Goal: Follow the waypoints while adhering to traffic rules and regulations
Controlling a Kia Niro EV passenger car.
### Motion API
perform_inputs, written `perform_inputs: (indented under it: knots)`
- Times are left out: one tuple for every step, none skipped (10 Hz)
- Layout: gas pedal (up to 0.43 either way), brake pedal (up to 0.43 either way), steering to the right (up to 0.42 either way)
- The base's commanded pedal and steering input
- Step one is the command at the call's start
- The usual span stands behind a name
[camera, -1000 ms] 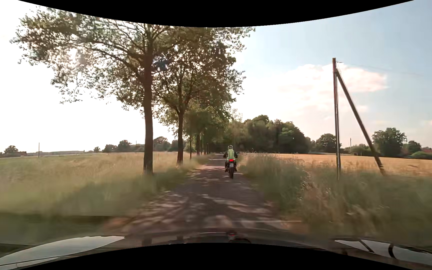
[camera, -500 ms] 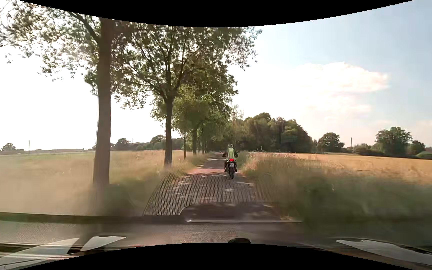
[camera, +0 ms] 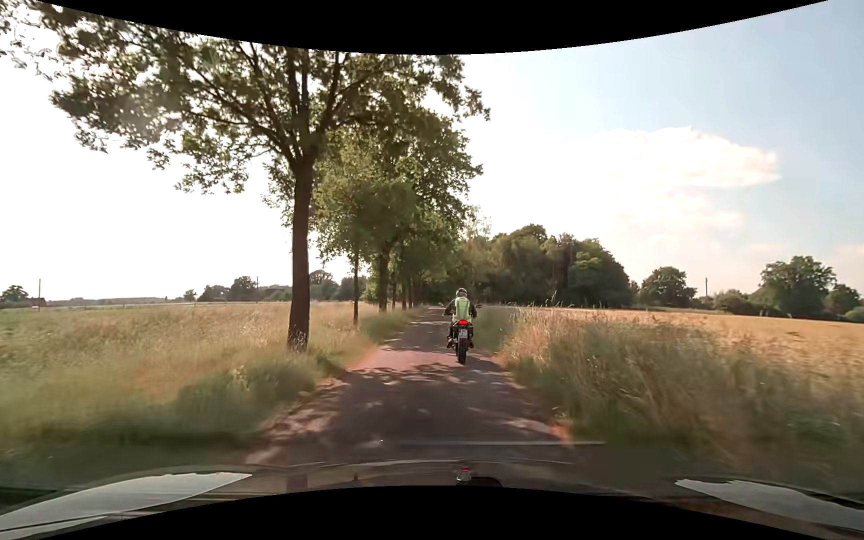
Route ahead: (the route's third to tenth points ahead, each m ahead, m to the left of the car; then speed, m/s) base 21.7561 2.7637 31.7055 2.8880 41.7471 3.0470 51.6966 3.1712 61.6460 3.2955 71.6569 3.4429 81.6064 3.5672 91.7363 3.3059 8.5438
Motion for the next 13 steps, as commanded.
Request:
perform_inputs:
  knots:
    - [0.067, 0.0, -0.004]
    - [0.067, 0.0, -0.004]
    - [0.079, 0.0, -0.001]
    - [0.087, 0.0, -0.001]
    - [0.11, 0.0, -0.001]
    - [0.118, 0.0, -0.001]
    - [0.118, 0.0, -0.001]
    - [0.13, 0.0, -0.001]
    - [0.138, 0.0, -0.002]
    - [0.169, 0.0, -0.002]
    - [0.177, 0.0, -0.002]
    - [0.189, 0.0, -0.002]
    - [0.197, 0.0, -0.002]
